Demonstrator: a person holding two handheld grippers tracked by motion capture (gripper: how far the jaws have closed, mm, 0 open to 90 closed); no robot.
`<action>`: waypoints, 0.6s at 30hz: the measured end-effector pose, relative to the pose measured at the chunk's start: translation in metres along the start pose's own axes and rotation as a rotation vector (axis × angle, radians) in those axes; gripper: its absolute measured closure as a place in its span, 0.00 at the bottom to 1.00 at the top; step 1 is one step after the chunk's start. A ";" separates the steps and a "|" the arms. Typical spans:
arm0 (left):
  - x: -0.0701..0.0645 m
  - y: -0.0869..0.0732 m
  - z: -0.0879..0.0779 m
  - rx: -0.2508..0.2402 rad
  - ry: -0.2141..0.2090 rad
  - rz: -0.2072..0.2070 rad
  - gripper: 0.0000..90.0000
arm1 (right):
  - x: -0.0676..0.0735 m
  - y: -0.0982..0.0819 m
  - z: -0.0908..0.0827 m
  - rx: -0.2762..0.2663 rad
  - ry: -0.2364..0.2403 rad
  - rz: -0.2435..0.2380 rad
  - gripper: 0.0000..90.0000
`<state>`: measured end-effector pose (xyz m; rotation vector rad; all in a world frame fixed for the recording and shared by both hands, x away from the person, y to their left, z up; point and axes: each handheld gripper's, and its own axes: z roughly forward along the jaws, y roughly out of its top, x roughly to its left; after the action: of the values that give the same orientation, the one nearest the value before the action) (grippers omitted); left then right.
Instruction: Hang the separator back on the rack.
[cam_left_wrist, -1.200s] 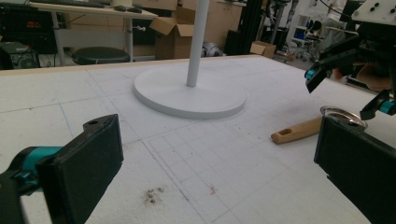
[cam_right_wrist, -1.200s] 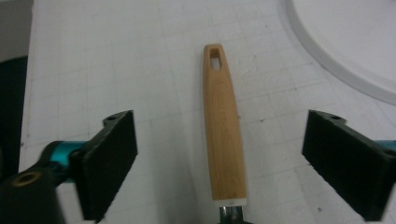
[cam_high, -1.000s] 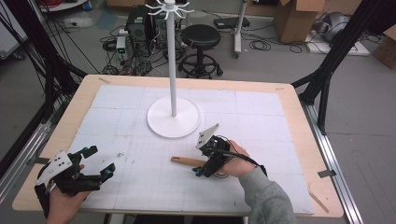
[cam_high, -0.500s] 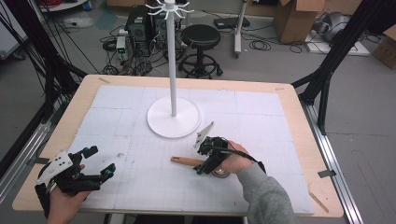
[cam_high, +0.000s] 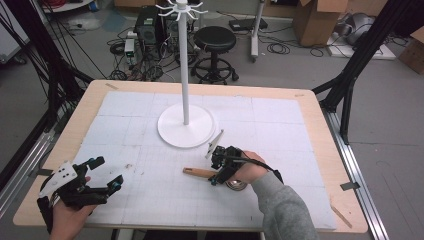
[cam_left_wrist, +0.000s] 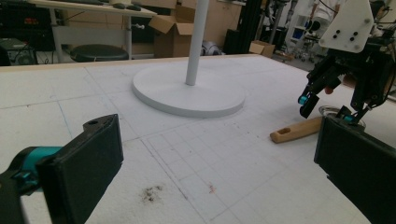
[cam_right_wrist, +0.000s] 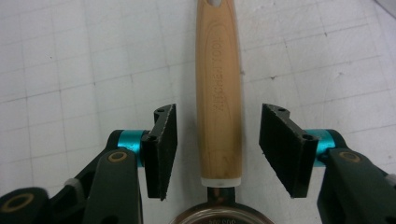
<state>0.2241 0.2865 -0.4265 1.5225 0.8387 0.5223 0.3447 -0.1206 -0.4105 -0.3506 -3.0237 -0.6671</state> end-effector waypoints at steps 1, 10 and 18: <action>0.000 0.000 0.000 0.000 0.000 0.000 0.02 | 0.000 0.000 0.001 0.007 0.002 0.007 0.54; 0.000 0.000 0.000 0.001 0.000 -0.001 0.02 | -0.001 -0.001 0.003 0.023 0.007 0.013 0.60; 0.000 0.000 0.000 0.000 -0.001 0.000 0.02 | 0.000 0.000 0.004 0.032 -0.014 0.000 0.66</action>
<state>0.2239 0.2866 -0.4264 1.5222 0.8384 0.5216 0.3446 -0.1192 -0.4143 -0.3551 -3.0439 -0.6178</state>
